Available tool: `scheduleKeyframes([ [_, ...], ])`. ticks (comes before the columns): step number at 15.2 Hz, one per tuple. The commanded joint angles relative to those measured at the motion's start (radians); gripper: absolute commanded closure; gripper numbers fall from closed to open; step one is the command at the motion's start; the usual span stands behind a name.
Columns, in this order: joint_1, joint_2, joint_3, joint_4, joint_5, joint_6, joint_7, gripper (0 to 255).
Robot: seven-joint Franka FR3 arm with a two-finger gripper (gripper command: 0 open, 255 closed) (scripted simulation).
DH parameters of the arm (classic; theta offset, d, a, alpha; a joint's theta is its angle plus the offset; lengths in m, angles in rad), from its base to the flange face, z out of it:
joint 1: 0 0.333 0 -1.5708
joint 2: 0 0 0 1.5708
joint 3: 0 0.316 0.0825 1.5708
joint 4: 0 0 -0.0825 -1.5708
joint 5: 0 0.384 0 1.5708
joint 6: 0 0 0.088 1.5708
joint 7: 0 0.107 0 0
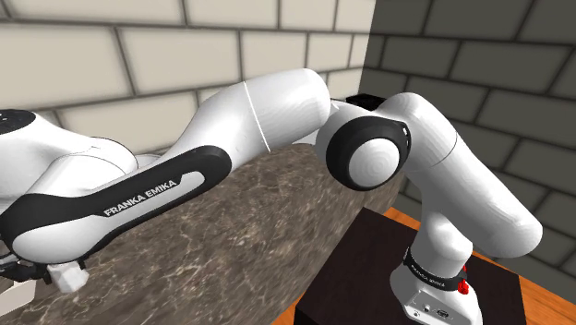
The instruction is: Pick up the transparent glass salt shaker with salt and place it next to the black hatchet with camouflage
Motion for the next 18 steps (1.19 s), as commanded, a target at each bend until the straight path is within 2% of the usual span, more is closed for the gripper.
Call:
scheduleKeyframes([
  [1,0.000,0.000,0.000,0.000,0.000,0.000,0.000,255],
  [2,0.000,0.000,0.000,0.000,0.000,0.000,0.000,0],
  [7,0.000,0.000,0.000,0.000,0.000,0.000,0.000,0],
  [11,0.001,-0.091,0.008,-0.035,0.007,-0.056,0.000,0],
  [18,0.001,-0.091,0.008,-0.035,0.007,-0.056,0.000,0],
])
